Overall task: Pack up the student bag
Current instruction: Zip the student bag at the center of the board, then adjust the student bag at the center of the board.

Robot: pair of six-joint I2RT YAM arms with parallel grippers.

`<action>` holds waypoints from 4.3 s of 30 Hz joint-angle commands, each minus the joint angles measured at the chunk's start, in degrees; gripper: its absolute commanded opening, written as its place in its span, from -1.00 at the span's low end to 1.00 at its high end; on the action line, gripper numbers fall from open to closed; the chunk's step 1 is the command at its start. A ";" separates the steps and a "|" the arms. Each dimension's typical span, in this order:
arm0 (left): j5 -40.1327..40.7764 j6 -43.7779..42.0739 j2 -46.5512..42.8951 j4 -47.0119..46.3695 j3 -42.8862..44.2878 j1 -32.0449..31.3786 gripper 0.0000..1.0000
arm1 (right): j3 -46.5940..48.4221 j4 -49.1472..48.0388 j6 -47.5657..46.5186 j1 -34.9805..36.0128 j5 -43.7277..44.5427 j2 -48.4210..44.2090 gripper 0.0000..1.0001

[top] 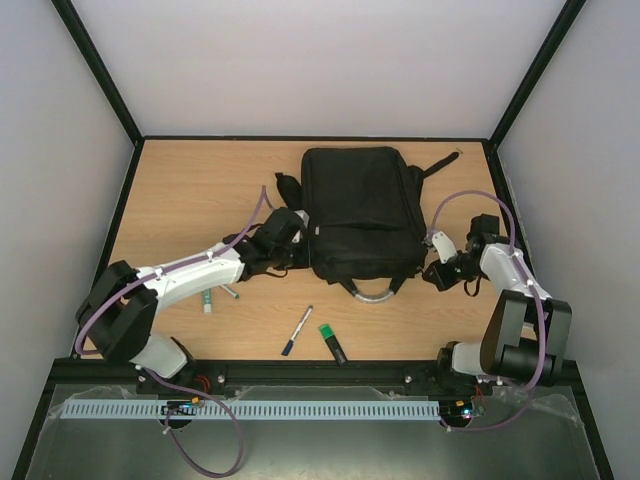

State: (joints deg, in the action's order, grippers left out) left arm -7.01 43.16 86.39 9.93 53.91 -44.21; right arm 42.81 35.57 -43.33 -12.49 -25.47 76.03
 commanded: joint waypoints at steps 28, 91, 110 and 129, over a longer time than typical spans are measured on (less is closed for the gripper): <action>1.74 -8.36 -9.00 4.83 -6.39 9.25 -0.95 | 19.59 -10.25 8.88 -1.60 -2.66 24.69 -0.98; 29.04 -12.47 -6.44 -2.78 -1.96 14.27 0.98 | 14.82 -20.39 26.19 7.22 -14.74 -4.49 0.99; -6.05 -12.09 30.35 -14.28 25.76 20.96 0.84 | 6.41 -22.89 28.77 7.31 -19.79 1.52 0.99; -4.52 -21.16 46.14 -3.71 51.47 10.21 0.74 | -2.30 -32.61 23.48 7.22 -17.11 -10.57 0.99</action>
State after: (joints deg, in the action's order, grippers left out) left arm -12.62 24.45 133.91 0.19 104.40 -31.90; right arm 44.62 9.26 -19.49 -5.48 -42.15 71.31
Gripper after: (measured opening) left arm 0.866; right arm 0.995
